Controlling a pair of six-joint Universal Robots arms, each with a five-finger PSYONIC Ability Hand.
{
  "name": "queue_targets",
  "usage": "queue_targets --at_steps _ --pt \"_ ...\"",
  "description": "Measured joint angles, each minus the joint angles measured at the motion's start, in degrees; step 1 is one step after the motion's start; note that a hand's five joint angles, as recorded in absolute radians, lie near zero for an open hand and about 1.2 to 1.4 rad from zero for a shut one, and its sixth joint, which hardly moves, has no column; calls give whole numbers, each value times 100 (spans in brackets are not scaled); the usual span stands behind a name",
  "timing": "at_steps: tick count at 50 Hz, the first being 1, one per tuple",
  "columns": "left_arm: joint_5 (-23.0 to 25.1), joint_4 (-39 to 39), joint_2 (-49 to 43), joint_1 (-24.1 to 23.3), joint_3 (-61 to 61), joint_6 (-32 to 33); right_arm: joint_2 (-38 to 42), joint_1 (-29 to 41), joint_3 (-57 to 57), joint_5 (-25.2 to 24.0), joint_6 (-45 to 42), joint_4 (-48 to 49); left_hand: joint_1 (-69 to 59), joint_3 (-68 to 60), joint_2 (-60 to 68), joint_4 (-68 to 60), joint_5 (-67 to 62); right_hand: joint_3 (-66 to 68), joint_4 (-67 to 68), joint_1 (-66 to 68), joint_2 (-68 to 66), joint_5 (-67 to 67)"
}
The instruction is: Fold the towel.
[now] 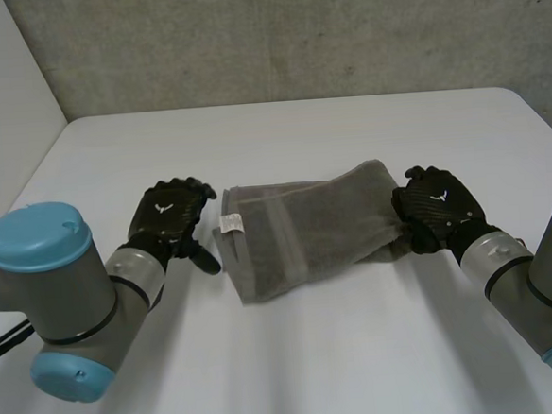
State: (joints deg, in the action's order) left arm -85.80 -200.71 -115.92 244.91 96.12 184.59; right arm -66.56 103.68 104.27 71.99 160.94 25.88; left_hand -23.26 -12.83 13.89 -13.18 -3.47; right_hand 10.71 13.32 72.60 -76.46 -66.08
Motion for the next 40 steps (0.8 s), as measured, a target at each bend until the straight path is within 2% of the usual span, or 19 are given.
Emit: queue_targets --at_steps 3,5,10,13,16,27,35,40 --pt "7 23 12 -126 -141 -8 5 -18 4 -8 -65 -150 0 0 0 0 0 0 0 0 -10 0" --pt "7 35 8 -213 -234 -14 7 -35 4 -10 -123 -262 0 0 0 0 0 0 0 -582 630 635" --pt "5 83 -41 -474 -399 -45 7 -98 20 6 -286 -549 0 0 0 0 0 0 0 -3459 3336 3596" --pt "1 156 -70 -608 -377 -58 1 -116 27 17 -320 -610 0 0 0 0 0 0 0 -4464 4551 4936" --pt "0 299 -90 -762 -304 -64 -9 -104 27 26 -329 -628 0 0 0 0 0 0 0 -4630 4946 5208" --pt "-46 667 -85 -1215 52 11 -3 -25 7 37 -326 -612 0 0 249 0 -360 0 0 -4630 4964 5217" --pt "-212 562 -302 -1249 -8 188 5 -50 -14 34 -328 -592 0 0 502 0 -602 0 0 -4630 4964 5217" --pt "-405 432 -464 -1211 -100 568 21 -72 -57 38 -338 -554 0 0 577 0 -677 0 0 -4630 4964 5216"
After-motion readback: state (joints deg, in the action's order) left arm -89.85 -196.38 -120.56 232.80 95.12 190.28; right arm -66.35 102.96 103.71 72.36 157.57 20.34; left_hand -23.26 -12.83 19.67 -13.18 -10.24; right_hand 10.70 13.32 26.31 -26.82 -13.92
